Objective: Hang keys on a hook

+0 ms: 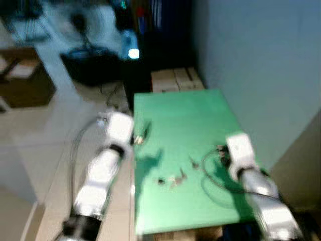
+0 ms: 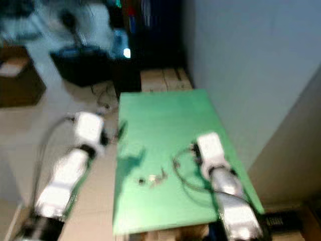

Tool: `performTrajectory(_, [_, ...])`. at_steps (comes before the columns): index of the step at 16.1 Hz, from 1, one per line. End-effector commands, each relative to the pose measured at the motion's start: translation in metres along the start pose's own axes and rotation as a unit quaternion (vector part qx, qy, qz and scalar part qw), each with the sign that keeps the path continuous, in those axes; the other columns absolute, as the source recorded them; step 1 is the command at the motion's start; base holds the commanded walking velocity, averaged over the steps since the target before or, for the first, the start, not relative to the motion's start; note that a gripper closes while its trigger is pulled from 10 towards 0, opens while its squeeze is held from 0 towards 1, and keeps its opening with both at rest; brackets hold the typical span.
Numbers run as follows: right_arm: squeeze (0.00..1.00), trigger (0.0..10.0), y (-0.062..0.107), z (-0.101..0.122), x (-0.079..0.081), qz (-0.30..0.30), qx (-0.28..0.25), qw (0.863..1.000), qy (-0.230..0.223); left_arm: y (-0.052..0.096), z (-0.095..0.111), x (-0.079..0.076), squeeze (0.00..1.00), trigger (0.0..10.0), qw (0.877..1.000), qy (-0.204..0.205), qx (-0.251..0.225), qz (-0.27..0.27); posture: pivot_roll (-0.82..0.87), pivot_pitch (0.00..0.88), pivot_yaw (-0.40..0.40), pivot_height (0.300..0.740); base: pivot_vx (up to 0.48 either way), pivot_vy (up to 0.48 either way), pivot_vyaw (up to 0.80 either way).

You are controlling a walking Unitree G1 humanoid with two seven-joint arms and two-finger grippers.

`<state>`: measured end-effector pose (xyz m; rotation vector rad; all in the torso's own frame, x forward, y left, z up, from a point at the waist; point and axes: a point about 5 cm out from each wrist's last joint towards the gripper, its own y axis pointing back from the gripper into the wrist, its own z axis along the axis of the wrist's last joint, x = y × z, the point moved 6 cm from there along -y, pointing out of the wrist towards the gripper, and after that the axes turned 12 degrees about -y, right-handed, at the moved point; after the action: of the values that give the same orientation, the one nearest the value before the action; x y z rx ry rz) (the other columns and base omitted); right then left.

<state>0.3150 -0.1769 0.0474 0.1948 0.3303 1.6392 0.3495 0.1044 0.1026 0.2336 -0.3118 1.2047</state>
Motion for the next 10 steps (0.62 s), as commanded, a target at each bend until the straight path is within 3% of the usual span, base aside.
performTrajectory(1, [0.0,10.0,-0.002,0.003,0.005,0.004,-0.001,1.0,-0.003,0.002,-0.002,0.012,0.0,10.0,1.0,-0.013,0.005,0.009,-0.15,0.013,0.041,0.74,0.0,0.0,0.0])
performTrajectory(4, [0.0,10.0,-0.002,-0.009,-0.003,-0.017,0.028,0.999,-0.007,0.003,-0.003,0.009,0.0,10.0,1.0,-0.018,0.006,-0.002,-0.15,0.019,0.037,0.74,0.0,0.0,0.0])
performTrajectory(8, [0.02,10.0,-0.006,-0.007,0.002,0.015,0.028,0.999,-0.043,0.005,-0.014,0.012,0.0,10.0,0.999,-0.042,0.032,-0.011,-0.15,0.022,0.044,0.74,0.0,0.0,0.0])
performTrajectory(9, [1.0,10.0,-0.009,-0.007,0.002,0.023,0.027,0.998,-0.052,0.004,-0.014,0.013,0.0,10.0,0.999,-0.042,0.031,-0.012,-0.15,0.028,0.048,0.74,0.0,0.0,0.0])
performTrajectory(10, [1.0,10.0,-0.015,-0.011,0.003,0.04,0.038,0.997,-0.053,0.004,-0.013,0.014,0.0,10.0,0.999,-0.043,0.03,-0.015,-0.14,0.038,0.049,0.74,0.0,0.0,0.0])
